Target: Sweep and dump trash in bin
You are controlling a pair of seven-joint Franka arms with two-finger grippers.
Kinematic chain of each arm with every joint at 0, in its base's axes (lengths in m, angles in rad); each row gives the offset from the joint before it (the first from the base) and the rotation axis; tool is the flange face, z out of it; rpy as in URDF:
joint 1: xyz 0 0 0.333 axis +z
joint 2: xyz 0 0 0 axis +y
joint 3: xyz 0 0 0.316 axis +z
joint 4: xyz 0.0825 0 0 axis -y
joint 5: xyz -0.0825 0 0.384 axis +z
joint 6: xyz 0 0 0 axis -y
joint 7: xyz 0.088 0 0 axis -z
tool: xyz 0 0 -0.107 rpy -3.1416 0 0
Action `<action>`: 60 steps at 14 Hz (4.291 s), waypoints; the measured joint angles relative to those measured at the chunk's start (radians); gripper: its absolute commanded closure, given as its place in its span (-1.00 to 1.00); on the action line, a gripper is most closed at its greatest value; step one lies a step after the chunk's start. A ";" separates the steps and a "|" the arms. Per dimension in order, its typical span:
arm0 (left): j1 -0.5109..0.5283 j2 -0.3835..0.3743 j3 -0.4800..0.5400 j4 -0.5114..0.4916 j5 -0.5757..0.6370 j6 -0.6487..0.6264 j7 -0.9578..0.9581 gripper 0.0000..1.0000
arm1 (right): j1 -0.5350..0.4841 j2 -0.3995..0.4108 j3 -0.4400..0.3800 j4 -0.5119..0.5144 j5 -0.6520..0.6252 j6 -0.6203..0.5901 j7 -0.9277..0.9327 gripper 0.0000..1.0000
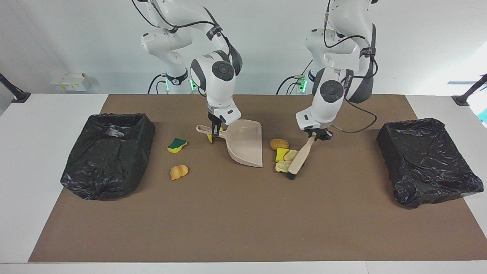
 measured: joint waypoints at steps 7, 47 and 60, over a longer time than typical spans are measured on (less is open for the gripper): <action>-0.227 -0.035 -0.002 -0.023 -0.098 0.000 -0.320 1.00 | 0.006 0.009 -0.002 -0.022 0.000 0.038 0.004 1.00; -0.353 -0.151 0.006 -0.169 -0.407 0.126 -0.764 1.00 | 0.006 0.010 -0.003 -0.020 0.000 0.040 0.004 1.00; -0.415 -0.193 0.003 -0.162 -0.328 -0.123 -1.039 1.00 | -0.036 0.003 -0.006 0.043 0.000 -0.023 -0.062 1.00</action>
